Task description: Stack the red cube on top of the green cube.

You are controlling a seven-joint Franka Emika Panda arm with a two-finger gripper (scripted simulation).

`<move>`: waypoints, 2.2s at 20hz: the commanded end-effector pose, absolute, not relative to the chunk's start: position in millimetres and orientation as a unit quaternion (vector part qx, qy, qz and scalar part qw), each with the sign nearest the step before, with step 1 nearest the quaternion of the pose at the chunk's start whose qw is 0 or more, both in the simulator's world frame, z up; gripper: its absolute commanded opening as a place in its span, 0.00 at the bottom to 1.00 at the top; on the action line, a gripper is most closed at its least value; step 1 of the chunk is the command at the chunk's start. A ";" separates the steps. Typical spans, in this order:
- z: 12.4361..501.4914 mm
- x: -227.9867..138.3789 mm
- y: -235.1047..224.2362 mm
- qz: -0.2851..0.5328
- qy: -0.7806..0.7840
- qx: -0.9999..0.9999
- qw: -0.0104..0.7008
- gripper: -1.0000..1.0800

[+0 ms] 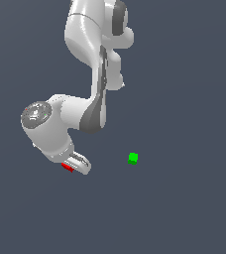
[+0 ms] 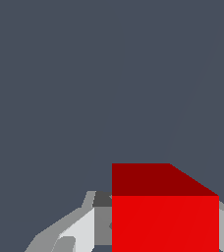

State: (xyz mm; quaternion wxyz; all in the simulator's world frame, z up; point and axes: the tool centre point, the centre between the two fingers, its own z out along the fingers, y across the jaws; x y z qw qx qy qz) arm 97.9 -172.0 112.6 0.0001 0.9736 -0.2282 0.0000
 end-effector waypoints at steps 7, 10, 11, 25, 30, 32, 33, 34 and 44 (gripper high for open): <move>98.5 78.2 -97.7 0.000 -0.227 0.974 0.000 0.00; 91.9 69.3 -64.4 0.000 -0.227 0.974 0.000 0.00; 89.7 66.4 -53.3 0.000 -0.227 0.974 0.000 0.00; 63.3 35.0 79.1 0.000 -0.228 0.974 0.000 0.00; 59.9 32.1 96.5 0.000 -0.228 0.974 0.000 0.00; 59.6 32.6 97.7 0.000 -0.228 0.974 0.000 0.00; 59.7 33.1 97.3 0.000 -0.228 0.974 0.000 0.00; 59.8 33.3 97.0 0.000 -0.228 0.974 0.000 0.00; 59.8 33.3 97.0 0.000 -0.228 0.974 0.000 0.96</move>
